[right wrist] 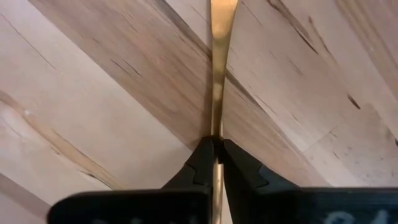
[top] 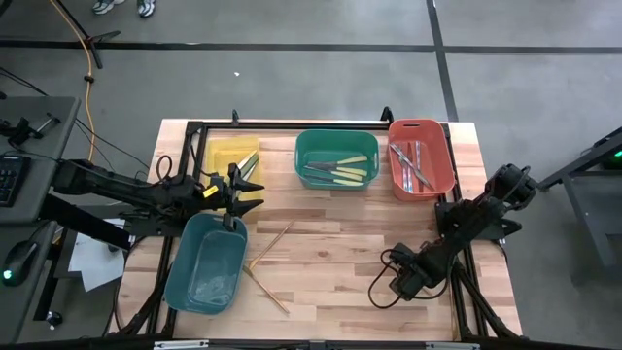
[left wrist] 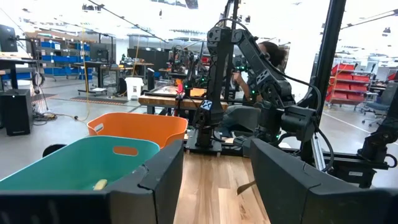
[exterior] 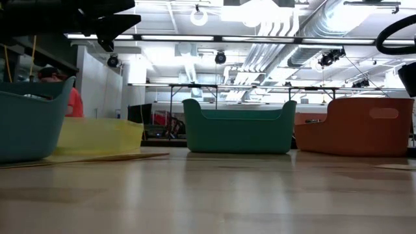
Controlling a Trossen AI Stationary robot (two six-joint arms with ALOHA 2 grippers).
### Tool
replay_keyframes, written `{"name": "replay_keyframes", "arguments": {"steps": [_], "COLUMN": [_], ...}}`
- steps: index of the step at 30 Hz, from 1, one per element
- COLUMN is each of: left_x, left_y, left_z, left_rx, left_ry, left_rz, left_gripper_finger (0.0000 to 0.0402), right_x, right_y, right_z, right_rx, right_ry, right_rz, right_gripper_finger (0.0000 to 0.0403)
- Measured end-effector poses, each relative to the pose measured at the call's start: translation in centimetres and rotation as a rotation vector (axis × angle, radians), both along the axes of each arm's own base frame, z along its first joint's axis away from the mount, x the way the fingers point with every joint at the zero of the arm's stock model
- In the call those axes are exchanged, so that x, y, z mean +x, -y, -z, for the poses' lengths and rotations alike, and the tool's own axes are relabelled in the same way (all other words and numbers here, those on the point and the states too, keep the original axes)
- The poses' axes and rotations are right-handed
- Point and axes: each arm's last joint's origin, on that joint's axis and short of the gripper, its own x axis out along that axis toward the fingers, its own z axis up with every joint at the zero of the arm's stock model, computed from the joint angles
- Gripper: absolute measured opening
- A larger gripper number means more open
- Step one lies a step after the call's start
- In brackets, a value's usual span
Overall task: Sort silverware by color (type)
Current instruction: Put the gold knife into the blue bin
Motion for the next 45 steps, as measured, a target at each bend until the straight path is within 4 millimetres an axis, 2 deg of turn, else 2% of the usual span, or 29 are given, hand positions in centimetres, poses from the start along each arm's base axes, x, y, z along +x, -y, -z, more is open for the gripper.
{"name": "replay_keyframes", "arguments": {"steps": [19, 24, 34, 40, 45], "left_x": [0.0, 0.0, 0.0, 0.0, 0.0], "left_y": [0.0, -0.1, -0.3, -0.2, -0.2], "left_z": [0.0, 0.0, 0.0, 0.0, 0.0], "left_rx": [0.002, -0.006, -0.033, -0.051, -0.065], "left_ry": [0.000, -0.001, 0.000, 0.002, 0.007], "left_rz": [-0.001, -0.051, -0.083, -0.077, -0.069], "left_gripper_finger": [0.0177, 0.0177, 0.0177, 0.0177, 0.0177], "right_x": [0.1, 0.2, 2.2, 5.0, 7.8], "right_y": [-0.1, 0.1, 0.9, 1.8, 4.1], "right_z": [0.0, -0.3, -3.4, -4.9, -6.0], "right_rx": [0.020, 0.021, -0.008, -0.136, -0.276], "right_ry": [0.004, 0.038, 0.424, 0.705, 0.838], "right_rz": [-0.009, -0.005, -0.033, -0.100, -0.160], "right_gripper_finger": [0.0001, 0.0001, 0.0003, 0.0003, 0.0002]}}
